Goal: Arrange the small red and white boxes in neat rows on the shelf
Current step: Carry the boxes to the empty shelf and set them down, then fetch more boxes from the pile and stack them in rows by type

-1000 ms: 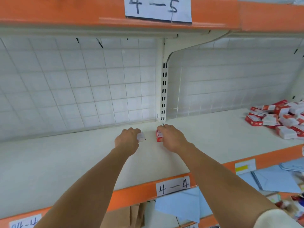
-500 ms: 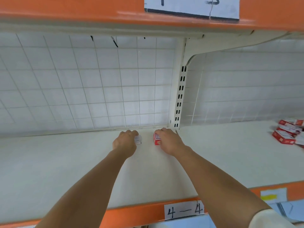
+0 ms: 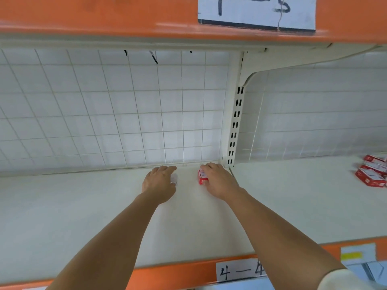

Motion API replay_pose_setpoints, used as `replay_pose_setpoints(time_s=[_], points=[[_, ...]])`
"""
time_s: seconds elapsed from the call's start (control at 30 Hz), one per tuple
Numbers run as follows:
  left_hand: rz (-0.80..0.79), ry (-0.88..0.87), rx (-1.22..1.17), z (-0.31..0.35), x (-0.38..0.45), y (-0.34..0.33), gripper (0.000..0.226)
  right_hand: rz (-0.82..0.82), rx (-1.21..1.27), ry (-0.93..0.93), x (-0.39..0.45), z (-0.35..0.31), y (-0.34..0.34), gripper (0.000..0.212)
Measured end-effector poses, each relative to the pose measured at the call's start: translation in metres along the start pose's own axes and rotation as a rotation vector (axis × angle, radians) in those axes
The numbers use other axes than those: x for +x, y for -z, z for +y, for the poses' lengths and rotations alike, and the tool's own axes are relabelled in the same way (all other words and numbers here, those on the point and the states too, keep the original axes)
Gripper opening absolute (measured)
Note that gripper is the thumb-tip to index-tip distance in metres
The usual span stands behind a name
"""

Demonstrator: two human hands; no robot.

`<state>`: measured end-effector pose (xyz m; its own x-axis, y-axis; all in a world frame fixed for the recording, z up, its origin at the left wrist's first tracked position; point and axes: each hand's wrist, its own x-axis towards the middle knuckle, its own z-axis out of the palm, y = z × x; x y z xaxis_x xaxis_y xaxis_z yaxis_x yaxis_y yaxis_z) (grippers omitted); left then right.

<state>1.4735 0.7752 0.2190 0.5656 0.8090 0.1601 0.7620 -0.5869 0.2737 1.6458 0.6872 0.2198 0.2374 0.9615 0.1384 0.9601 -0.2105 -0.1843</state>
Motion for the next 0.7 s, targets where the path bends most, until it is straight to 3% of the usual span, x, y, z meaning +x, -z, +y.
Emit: replay_pose_setpoints(time_s=[0.23,0.7], points=[[0.106,-0.199,-0.096,0.067,0.005,-0.015,0.047,0.054,-0.059,-0.118,-0.043,0.031,0.018,0.05],[0.005,-0.556,-0.186,0.28,-0.017,-0.067,0.04,0.165,-0.235,-0.645,-0.226,0.212,0.097,0.044]])
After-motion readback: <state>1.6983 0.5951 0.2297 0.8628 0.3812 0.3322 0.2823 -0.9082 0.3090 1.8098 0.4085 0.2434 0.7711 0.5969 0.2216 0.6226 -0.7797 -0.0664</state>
